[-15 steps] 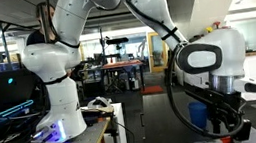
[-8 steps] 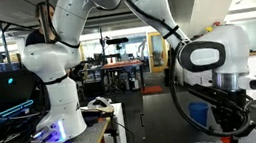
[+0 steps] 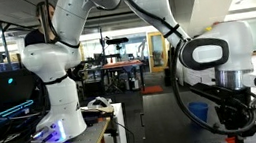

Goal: Put the marker in the cup

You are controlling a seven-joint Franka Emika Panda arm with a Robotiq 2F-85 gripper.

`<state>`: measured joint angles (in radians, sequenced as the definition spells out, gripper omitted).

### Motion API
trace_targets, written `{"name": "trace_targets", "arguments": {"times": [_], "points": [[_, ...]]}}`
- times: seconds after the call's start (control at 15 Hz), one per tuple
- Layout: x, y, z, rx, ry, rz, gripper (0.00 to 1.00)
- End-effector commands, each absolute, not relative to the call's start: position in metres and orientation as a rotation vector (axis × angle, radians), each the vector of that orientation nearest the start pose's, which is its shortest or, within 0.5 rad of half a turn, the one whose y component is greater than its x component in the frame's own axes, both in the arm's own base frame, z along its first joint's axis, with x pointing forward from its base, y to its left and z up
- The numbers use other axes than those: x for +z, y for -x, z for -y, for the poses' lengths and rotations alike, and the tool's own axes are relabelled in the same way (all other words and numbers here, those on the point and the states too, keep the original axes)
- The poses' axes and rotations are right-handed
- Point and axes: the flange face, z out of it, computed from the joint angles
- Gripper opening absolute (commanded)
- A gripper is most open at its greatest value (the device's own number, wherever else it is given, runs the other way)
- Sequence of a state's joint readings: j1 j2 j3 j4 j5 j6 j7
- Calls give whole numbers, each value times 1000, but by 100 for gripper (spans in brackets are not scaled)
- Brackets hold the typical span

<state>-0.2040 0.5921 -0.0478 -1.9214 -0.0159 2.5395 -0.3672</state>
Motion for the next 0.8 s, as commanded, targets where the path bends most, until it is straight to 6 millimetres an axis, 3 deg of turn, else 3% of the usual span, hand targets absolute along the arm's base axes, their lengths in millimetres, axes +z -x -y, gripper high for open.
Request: {"name": "trace_targets", "arguments": {"times": [0.0,0.73], "points": [[207,-610,155,-9,3217,197,6],[258,-629,155,-109,3269,161,6]]}}
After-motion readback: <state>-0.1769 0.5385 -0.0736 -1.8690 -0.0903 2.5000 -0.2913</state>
